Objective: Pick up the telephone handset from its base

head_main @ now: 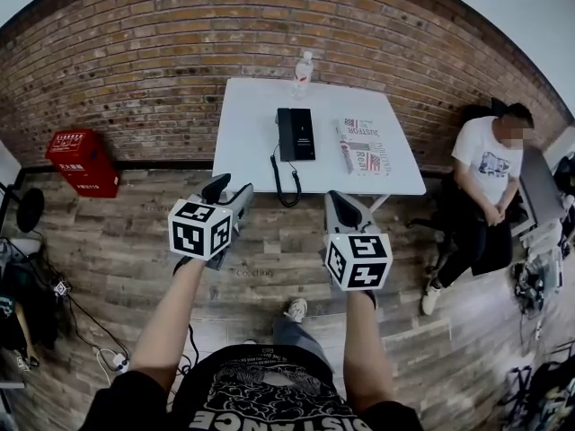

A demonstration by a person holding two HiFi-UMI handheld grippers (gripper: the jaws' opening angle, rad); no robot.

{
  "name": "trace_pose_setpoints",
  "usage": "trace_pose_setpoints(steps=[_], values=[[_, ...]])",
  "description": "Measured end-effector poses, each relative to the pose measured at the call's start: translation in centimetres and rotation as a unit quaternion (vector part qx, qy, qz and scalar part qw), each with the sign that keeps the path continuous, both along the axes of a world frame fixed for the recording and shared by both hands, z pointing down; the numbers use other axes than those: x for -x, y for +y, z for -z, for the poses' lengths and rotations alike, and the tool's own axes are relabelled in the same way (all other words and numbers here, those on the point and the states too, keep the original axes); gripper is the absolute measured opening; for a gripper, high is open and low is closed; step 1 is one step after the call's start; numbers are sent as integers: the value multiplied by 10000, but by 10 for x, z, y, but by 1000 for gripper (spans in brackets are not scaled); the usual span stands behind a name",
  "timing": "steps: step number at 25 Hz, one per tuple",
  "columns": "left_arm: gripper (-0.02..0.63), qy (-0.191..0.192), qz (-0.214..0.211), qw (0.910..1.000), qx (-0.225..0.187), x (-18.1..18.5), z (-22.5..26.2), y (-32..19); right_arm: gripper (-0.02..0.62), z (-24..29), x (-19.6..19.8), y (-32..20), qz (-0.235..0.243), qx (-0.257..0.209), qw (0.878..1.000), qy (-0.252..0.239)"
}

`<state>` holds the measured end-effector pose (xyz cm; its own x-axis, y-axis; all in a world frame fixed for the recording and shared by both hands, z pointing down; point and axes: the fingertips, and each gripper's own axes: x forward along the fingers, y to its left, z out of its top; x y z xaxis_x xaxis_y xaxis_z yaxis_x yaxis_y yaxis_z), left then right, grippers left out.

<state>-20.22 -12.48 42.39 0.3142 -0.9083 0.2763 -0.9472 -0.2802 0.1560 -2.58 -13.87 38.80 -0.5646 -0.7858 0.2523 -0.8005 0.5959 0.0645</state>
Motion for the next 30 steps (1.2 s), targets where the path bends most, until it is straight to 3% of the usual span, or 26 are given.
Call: trace_pose_setpoints(steps=[13, 23, 30], values=[[196, -107, 59, 9999, 113, -27, -12, -109, 0, -18, -17, -114, 239, 128, 9996, -90], [196, -154, 388, 9988, 246, -46, -12, -203, 0, -9, -32, -219, 623, 131, 9979, -104], [196, -238, 588, 9974, 352, -48, -17, -236, 0, -9, -35, -262, 823, 168, 9963, -202]])
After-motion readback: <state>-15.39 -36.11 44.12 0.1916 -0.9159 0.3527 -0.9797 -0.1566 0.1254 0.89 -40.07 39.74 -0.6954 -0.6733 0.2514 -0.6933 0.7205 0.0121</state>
